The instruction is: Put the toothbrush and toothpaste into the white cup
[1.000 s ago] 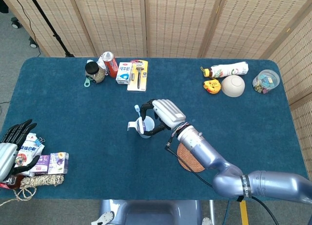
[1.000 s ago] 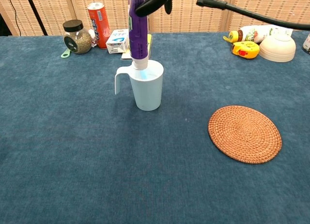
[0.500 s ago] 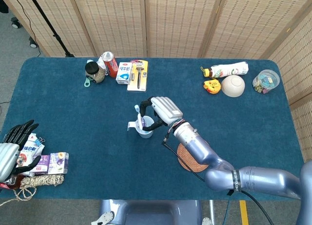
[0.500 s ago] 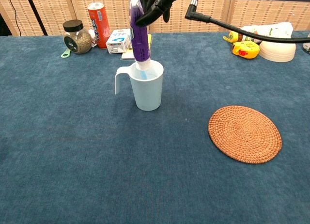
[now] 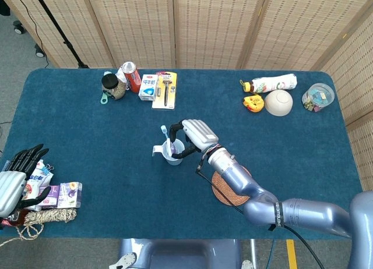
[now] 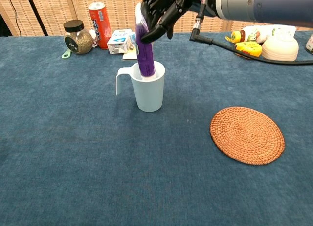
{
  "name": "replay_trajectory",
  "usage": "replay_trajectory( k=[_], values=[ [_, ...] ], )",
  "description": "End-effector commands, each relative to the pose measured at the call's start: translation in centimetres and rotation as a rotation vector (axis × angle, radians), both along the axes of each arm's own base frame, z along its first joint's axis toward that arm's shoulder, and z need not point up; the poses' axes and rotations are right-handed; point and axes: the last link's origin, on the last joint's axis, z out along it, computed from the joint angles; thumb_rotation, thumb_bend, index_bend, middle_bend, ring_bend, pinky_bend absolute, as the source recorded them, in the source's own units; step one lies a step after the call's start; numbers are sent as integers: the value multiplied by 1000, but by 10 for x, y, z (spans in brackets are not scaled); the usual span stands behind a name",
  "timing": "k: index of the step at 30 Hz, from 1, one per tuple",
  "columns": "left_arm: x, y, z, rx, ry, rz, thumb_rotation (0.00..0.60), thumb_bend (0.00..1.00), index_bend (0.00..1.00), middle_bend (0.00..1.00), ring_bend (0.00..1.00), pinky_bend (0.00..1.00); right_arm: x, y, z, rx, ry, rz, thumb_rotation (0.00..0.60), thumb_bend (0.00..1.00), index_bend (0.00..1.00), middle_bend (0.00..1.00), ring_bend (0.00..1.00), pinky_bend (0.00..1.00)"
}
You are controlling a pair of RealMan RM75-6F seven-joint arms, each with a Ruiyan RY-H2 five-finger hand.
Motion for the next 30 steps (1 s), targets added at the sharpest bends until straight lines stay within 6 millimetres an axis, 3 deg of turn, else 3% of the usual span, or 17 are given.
replay_trajectory(
  k=[1, 17, 26, 30],
  values=[
    [0, 0, 0, -2, 0, 1, 600, 315, 0, 0, 0, 0, -7, -2, -7, 13, 0, -11, 600, 300, 655, 517, 342, 514],
    [1, 1, -2, -17, 7, 2, 600, 315, 0, 0, 0, 0, -22, -6, -17, 4, 38, 31, 600, 301, 626, 469, 266, 468],
    [1, 1, -3, -23, 9, -1, 600, 315, 0, 0, 0, 0, -28, -6, -15, 21, 29, 47, 600, 302, 433, 399, 204, 438],
    [2, 1, -3, -24, 9, -2, 600, 315, 0, 0, 0, 0, -28, -6, -13, 19, 25, 52, 600, 302, 394, 382, 189, 431]
  ],
)
